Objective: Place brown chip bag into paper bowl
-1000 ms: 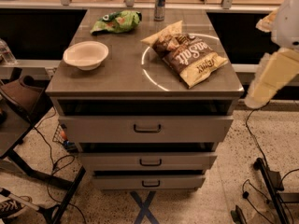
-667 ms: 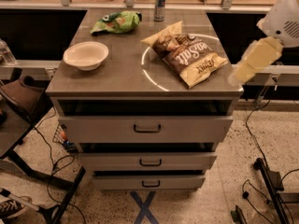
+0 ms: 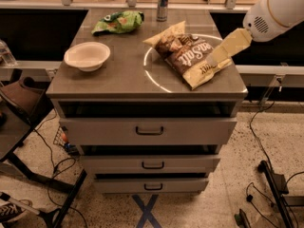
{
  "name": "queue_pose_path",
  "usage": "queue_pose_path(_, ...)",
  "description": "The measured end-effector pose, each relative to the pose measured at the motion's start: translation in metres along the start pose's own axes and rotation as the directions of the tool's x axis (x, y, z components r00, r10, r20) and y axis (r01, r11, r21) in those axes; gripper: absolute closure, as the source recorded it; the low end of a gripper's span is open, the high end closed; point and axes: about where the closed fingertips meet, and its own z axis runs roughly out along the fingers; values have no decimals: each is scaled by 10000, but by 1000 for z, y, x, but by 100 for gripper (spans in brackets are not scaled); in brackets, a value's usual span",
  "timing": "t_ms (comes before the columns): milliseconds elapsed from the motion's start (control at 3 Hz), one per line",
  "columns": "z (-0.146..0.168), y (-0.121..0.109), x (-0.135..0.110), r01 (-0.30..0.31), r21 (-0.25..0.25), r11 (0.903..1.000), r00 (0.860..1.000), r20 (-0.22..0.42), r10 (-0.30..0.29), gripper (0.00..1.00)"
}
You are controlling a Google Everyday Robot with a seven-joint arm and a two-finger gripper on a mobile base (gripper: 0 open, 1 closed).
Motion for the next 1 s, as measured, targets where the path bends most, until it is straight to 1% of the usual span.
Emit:
queue_pose_path(333, 0, 0, 0, 1, -1, 10000, 10000, 0, -1, 0)
queue_pose_path(667, 22, 6, -15, 133, -408, 9991, 9996, 262, -122, 0)
queue_pose_path(1000, 68, 26, -53, 604, -1087, 9922, 9962, 683, -531, 0)
